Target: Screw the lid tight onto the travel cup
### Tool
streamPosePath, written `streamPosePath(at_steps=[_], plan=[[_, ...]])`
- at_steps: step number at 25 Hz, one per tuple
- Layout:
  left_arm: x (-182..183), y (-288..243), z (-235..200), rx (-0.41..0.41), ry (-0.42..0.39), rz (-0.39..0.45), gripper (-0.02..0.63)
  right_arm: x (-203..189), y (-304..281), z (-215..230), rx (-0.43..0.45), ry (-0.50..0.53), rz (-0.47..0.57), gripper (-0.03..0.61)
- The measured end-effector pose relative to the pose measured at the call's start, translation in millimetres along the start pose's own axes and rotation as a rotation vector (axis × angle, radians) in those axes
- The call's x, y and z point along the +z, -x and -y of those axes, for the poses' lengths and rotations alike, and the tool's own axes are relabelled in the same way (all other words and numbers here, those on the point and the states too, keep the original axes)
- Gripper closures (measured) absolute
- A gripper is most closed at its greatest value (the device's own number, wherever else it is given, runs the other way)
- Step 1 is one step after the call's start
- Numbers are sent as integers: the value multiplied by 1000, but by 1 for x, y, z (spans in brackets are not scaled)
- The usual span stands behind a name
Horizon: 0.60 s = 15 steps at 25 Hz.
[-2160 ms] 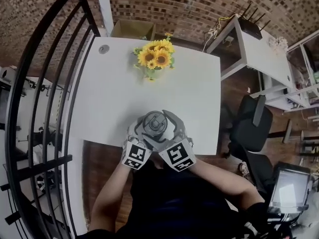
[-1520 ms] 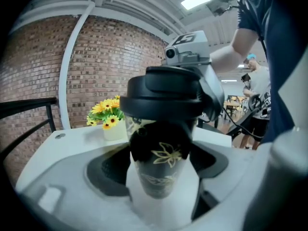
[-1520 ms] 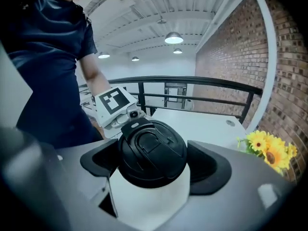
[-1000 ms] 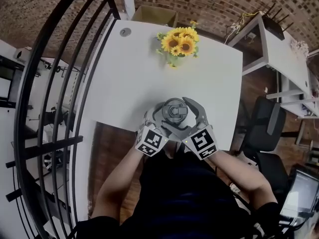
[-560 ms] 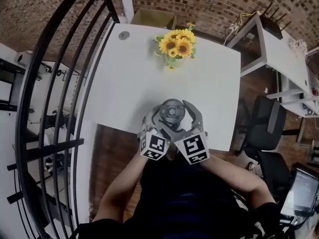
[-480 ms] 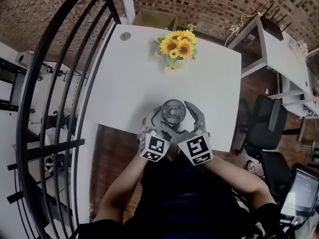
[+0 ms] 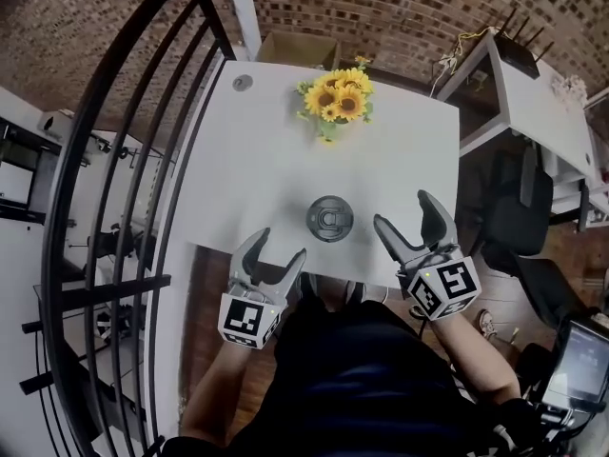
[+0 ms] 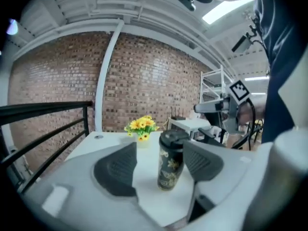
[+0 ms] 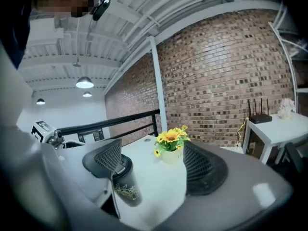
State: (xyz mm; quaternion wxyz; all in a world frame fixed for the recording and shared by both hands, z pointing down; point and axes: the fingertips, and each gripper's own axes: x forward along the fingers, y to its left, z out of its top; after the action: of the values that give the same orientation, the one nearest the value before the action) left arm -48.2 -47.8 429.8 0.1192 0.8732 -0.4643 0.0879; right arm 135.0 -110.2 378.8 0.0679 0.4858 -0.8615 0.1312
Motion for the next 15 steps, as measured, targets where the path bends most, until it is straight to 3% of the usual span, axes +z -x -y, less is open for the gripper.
streamPosePath(at_steps=[2, 4, 6, 8, 10, 15], plan=[[35, 4, 14, -15, -25, 57, 381, 8, 8, 4, 11, -56, 30, 217], [62, 5, 31, -44, -54, 113, 435, 14, 15, 2, 29, -83, 53, 318], [76, 3, 48, -70, -68, 149, 496, 18, 22, -3, 42, -94, 72, 442], [81, 1, 62, -88, -84, 161, 558, 22, 26, -8, 59, -89, 90, 521], [80, -1, 73, -107, -110, 152, 609, 26, 30, -17, 89, -59, 103, 560], [71, -6, 94, -165, -175, 116, 611, 23, 39, -34, 146, 42, 96, 568]])
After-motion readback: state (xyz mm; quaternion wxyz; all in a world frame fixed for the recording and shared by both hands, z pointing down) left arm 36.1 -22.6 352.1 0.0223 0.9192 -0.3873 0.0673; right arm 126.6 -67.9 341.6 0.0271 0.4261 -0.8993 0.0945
